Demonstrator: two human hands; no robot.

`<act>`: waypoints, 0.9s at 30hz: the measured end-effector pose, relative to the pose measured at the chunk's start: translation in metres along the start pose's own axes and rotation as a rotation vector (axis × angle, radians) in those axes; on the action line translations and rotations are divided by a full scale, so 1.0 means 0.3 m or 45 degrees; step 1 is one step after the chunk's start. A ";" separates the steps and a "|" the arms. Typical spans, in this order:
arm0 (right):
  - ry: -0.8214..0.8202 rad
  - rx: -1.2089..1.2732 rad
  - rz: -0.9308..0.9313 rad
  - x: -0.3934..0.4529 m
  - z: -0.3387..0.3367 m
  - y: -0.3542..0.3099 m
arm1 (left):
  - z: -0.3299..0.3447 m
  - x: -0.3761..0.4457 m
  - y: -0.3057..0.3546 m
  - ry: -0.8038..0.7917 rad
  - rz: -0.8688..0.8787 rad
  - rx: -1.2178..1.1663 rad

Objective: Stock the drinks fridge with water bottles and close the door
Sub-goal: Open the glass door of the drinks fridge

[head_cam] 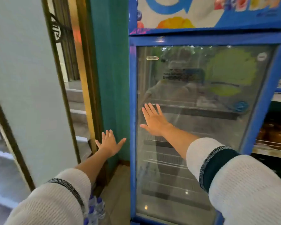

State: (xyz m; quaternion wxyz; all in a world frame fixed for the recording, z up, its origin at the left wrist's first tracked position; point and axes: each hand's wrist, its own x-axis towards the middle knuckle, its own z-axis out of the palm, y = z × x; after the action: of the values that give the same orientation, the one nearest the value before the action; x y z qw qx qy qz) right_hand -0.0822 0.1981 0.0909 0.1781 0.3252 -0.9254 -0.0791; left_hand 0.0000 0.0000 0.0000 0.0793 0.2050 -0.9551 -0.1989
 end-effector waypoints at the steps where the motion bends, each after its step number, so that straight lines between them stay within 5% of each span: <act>1: 0.048 -0.071 -0.065 0.050 0.011 -0.006 | 0.020 0.019 0.004 -0.007 -0.049 -0.042; 7: 0.180 -0.490 -0.461 0.310 0.013 -0.020 | 0.130 0.178 0.063 -0.046 -0.164 -0.294; 14: 0.269 -0.773 -0.640 0.479 0.060 0.009 | 0.251 0.327 0.194 -0.047 -0.161 -0.519; 21: 0.569 -0.699 -0.739 0.522 0.128 0.038 | 0.365 0.385 0.220 0.097 -0.049 -0.953; 27: 0.553 -0.681 -0.671 0.516 0.133 0.014 | 0.369 0.404 0.194 0.119 0.003 -0.978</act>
State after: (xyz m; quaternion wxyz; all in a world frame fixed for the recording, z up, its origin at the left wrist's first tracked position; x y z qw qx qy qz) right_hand -0.2120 0.1050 0.0980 0.4204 0.5016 -0.6988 -0.2887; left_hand -0.1562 0.0360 -0.0681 0.1939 0.1679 -0.8067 -0.5324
